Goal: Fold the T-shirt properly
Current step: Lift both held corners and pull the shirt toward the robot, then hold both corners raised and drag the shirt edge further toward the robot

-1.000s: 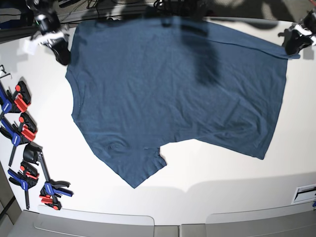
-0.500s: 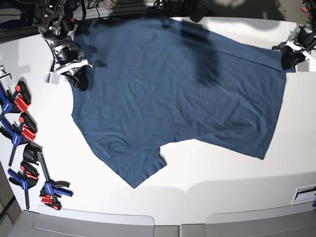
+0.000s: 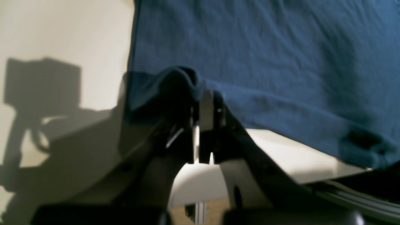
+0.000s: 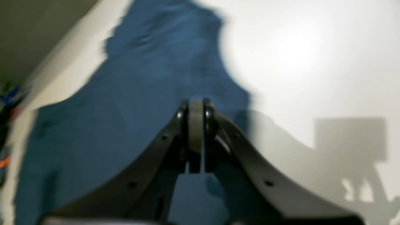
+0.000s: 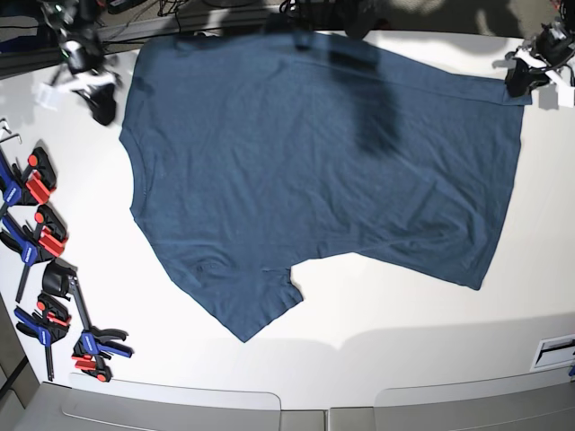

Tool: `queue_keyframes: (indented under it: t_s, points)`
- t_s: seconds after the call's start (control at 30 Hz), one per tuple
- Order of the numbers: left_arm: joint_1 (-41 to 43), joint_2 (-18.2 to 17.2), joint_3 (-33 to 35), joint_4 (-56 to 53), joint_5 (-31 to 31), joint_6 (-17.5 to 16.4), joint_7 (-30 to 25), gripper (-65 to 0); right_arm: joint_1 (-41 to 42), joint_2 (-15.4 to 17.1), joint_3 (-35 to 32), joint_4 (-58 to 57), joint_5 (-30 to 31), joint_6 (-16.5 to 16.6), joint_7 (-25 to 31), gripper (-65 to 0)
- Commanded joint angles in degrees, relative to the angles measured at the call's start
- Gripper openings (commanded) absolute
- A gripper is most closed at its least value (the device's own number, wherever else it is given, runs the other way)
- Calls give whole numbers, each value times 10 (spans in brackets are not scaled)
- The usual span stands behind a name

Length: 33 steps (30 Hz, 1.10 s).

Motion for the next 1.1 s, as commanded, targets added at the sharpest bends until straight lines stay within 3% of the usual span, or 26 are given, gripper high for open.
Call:
queue_keyframes:
  t_s: [0.0,0.1,0.17,0.2,0.27,0.33,0.53,0.77,1.07]
  points:
    - [11,-11,-5,6,-16,-4,-9,-650,-11,7,26,12,19,7,4,-650]
    - [26,-10,-5,6,-28,-9,-9,-650,-36,9,87,12,52,8,-31,-650]
    - [35,-10,-5,6,-34,-17,-7,-650,-55,9,111,12,68,32,-36,-650]
    - [37,-9,-5,6,-34,-23,-4,-650,-64,9,117,12,71,50,-36,-602]
    - [38,-9,-5,6,-34,-33,9,-650,-81,9,119,12,80,71,-36,-445]
    - [39,-9,-5,6,-34,-35,17,-650,-94,9,112,12,80,74,-37,-362]
    - [38,-9,-5,6,-61,-35,16,-650,-109,9,76,12,78,74,-65,-359]
    - [37,-7,-5,6,-68,-37,16,-650,-109,9,21,12,78,74,-59,-359]
    - [27,52,-5,6,-69,-37,17,-650,-110,14,7,12,59,74,-81,-359]
